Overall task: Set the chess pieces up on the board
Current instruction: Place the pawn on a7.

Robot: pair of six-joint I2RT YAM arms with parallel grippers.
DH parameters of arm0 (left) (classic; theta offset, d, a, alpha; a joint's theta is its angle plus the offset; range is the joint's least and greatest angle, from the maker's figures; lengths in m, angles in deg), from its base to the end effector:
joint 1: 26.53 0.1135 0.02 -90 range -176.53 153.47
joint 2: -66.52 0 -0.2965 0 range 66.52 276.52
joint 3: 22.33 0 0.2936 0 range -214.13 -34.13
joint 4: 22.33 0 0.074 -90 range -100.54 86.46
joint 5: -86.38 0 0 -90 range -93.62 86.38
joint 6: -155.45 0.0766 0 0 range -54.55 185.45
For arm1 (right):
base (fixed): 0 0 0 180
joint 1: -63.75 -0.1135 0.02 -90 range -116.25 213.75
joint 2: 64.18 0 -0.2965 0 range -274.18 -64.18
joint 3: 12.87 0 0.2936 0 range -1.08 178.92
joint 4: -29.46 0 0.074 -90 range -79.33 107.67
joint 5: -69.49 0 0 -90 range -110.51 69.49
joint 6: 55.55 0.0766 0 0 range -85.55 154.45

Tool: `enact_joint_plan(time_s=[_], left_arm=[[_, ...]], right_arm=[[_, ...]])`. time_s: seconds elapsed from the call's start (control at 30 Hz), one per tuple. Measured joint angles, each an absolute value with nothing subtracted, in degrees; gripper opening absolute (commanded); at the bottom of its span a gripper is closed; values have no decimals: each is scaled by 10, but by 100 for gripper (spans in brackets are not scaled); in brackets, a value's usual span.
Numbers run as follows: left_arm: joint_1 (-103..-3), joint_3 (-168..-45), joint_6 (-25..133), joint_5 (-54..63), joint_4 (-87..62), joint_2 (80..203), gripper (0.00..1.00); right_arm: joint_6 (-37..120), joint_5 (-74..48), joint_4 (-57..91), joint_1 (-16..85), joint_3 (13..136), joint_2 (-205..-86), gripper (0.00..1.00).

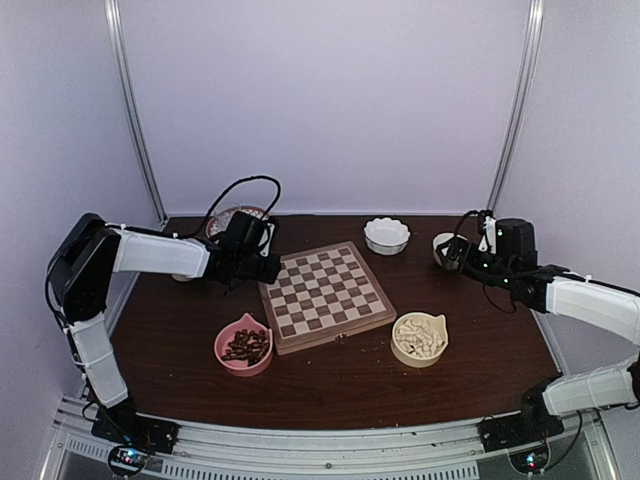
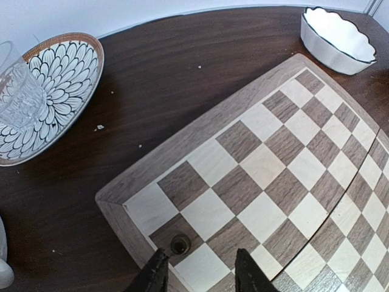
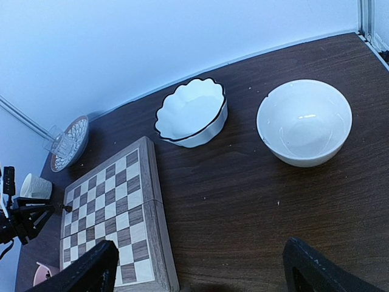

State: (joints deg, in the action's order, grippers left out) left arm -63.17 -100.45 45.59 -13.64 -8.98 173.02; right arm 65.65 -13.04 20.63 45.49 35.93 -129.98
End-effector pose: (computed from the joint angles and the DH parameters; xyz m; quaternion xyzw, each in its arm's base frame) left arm 0.3883 -0.2722 0.1588 0.0973 0.9046 -0.1226 0.3965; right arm 0.2953 0.1079 0.2328 0.0609 0.8440 0.2719 0.4583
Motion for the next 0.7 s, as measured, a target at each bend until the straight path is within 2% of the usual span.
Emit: enact_joint_plan(time_s=[0.7], left_arm=[[-629,-1064,454,-155,-3,1804,28]], right_arm=[[656,-135,200,454,359,-1290,98]])
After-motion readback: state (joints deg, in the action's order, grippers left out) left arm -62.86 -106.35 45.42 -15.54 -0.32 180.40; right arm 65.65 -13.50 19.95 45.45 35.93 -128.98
